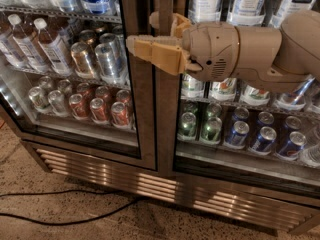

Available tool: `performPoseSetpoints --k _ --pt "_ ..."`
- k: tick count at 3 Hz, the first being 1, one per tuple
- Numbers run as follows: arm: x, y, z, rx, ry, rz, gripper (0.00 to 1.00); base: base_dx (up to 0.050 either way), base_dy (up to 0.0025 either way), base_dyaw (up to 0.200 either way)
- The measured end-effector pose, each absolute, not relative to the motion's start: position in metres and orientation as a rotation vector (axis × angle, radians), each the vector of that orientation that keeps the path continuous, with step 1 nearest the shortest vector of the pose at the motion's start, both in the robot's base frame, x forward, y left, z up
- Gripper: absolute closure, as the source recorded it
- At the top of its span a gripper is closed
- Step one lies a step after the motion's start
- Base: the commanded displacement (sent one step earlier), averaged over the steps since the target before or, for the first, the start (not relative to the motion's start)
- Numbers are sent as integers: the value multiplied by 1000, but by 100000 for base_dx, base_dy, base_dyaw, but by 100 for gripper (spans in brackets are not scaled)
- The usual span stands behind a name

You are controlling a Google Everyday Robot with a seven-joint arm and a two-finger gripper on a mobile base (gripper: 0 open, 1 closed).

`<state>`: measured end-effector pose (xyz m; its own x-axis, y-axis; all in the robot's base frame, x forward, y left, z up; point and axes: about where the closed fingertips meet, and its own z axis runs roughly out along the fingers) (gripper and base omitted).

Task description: Open right fridge door

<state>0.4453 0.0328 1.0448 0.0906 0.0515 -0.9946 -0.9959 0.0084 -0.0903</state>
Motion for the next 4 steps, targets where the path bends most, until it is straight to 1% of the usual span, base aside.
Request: performPoseSetpoints --k 1,4 --pt "445 33 1045 -1208 1108 1162 100 0 0 0" --pt "445 33 1045 -1208 1108 1162 100 -5001 2 -13"
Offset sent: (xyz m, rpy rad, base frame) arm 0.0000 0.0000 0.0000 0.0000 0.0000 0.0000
